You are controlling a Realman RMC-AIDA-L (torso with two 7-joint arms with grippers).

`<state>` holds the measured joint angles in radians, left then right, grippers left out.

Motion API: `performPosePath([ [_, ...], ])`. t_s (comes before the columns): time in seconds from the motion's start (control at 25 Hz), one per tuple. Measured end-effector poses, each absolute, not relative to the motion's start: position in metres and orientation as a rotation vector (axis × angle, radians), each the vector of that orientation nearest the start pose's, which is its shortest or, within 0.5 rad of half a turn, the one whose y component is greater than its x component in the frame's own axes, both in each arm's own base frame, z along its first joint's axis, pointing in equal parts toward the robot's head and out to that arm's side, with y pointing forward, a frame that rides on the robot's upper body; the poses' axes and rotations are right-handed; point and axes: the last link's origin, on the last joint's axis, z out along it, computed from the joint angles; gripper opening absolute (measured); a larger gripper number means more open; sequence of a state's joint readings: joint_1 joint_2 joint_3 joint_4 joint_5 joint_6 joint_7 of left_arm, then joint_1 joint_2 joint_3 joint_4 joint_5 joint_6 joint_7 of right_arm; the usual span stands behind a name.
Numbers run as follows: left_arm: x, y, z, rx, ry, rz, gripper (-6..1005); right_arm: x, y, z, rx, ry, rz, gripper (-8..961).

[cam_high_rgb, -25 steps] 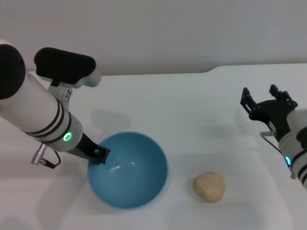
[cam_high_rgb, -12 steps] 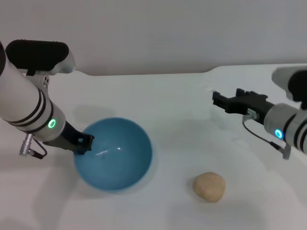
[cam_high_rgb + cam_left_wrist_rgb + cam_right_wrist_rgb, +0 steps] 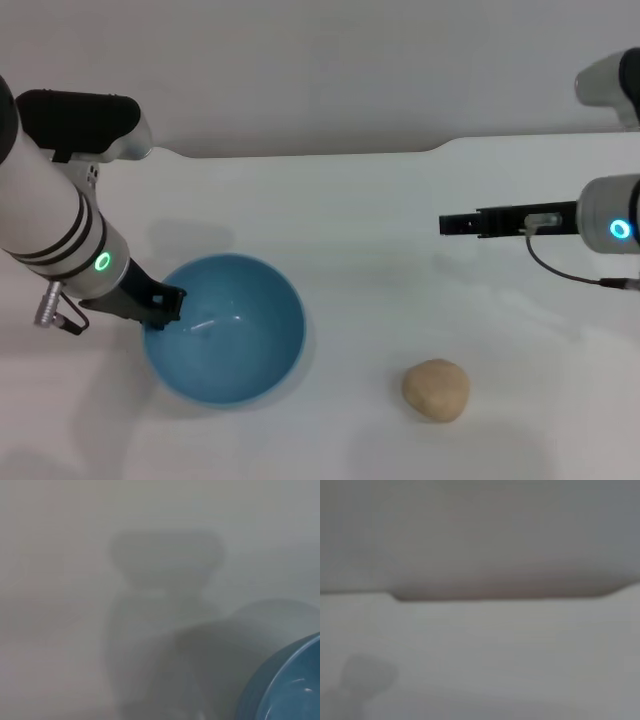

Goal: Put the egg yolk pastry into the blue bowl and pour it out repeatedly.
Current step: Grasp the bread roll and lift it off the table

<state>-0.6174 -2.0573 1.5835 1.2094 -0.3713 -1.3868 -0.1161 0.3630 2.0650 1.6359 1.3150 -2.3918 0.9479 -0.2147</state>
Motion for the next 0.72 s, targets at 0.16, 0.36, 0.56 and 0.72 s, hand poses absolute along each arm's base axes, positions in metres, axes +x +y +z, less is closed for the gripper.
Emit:
performPosePath([
  [0.16, -0.215, 0.364, -0.023, -2.007, -1.454, 0.518, 0, 0.219, 0.368, -0.005, -2.163, 1.476, 0.086, 694],
  [0.36, -0.215, 0.363, -0.023, -2.026, -1.444, 0.532, 0, 0.211, 0.366, -0.007, -2.248, 1.516, -0.013, 694],
  [0.56, -0.214, 0.363, -0.024, -2.038, -1.436, 0.528, -1, 0.203, 0.361, -0.011, -2.321, 1.514, -0.082, 694],
  [0.72, -0.214, 0.363, -0.024, -2.04, -1.436, 0.524, -1, 0.2, 0.354, -0.021, -2.39, 1.539, -0.135, 694],
])
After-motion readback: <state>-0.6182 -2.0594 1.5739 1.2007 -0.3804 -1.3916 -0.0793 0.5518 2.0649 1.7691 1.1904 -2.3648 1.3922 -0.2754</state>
